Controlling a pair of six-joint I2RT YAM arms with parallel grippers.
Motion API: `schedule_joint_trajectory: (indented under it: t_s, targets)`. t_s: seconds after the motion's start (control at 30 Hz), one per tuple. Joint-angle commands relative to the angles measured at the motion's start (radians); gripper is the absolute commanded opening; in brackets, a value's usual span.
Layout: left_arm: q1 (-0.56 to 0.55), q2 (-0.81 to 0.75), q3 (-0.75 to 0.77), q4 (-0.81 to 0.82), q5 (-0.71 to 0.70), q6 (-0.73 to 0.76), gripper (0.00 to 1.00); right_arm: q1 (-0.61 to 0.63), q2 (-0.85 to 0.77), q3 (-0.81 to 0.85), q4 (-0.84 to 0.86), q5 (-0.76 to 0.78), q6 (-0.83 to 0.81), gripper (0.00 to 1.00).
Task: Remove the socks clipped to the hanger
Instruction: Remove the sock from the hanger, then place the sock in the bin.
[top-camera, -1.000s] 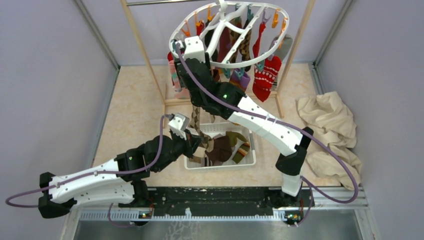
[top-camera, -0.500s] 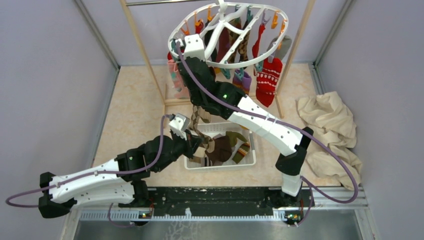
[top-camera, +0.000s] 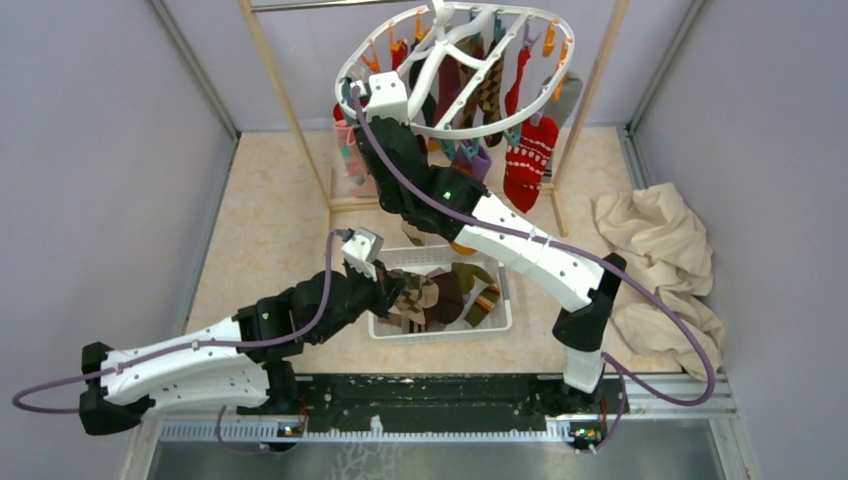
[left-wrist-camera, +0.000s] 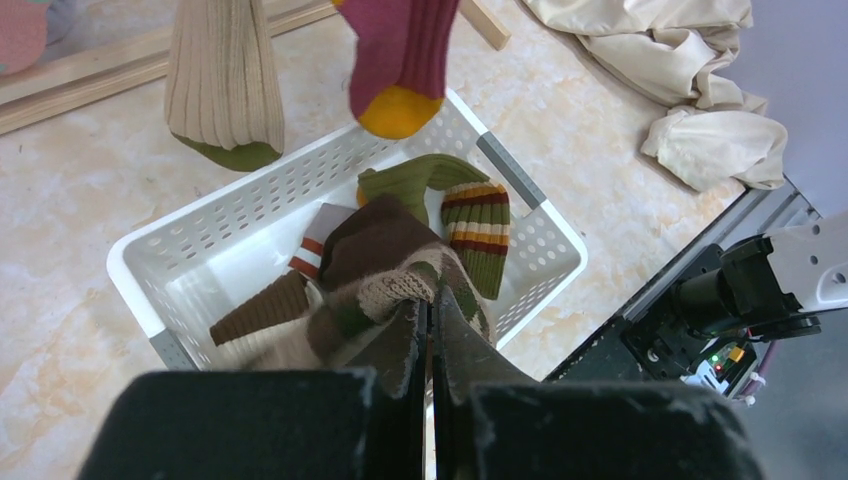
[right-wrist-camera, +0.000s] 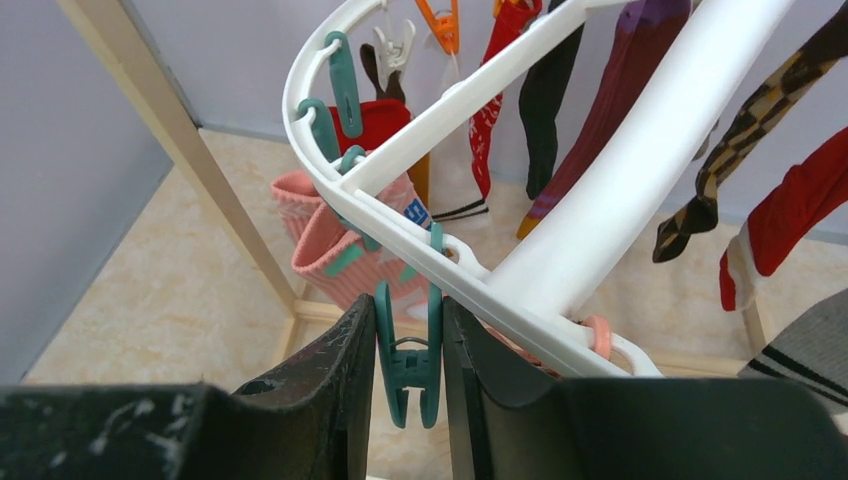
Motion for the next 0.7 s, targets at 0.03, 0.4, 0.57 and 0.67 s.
schedule_joint_trajectory:
  t_s: [0.03,0.4,0.57,0.67]
  targets:
    - [-0.007,0.022,-0.003,0.043,0.008,0.001,0.00,0.007,-0.079,-0.080,0.057,-0.020,-0.007,0.22]
    - [-0.005,0.132,-0.011,0.127,-0.023,0.038,0.01,-0.028,-0.202,-0.254,0.076,-0.100,0.059,0.39]
    - [-0.004,0.195,-0.011,0.145,-0.046,0.038,0.01,-0.039,-0.260,-0.302,0.076,-0.133,0.070,0.49]
    - [0.000,0.231,-0.009,0.147,-0.058,0.032,0.02,-0.046,-0.295,-0.329,0.068,-0.160,0.082,0.53]
